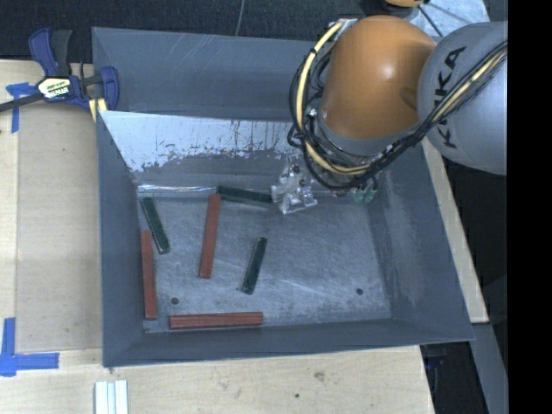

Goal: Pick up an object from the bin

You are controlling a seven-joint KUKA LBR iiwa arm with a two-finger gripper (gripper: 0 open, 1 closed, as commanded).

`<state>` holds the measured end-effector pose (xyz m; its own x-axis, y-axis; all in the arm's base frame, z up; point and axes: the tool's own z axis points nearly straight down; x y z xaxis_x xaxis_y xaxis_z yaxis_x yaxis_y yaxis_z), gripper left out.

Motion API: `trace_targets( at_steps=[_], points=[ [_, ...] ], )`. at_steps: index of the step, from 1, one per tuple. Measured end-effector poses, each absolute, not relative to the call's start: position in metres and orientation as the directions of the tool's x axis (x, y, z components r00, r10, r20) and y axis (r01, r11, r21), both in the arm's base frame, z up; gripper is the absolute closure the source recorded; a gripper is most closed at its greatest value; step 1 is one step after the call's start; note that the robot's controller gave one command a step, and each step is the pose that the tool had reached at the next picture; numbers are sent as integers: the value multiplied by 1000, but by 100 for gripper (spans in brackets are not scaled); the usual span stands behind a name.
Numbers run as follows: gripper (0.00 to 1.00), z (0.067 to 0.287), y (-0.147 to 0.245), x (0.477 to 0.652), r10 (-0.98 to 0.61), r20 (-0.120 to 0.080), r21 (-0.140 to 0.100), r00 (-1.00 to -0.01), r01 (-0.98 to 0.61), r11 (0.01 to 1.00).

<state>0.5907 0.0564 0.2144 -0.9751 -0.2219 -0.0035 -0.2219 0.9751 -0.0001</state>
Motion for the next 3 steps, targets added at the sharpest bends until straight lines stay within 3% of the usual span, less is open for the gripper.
trace_targets(
  at_steps=[1, 2, 3],
  points=[
    [0, 148, 45, 601, -220, -3, 0, -976, -220, 976],
    [0, 149, 45, 601, -219, -4, 0, -976, -219, 976],
    [0, 105, 48, 587, -307, -7, -2, -952, -307, 952]
  ],
)
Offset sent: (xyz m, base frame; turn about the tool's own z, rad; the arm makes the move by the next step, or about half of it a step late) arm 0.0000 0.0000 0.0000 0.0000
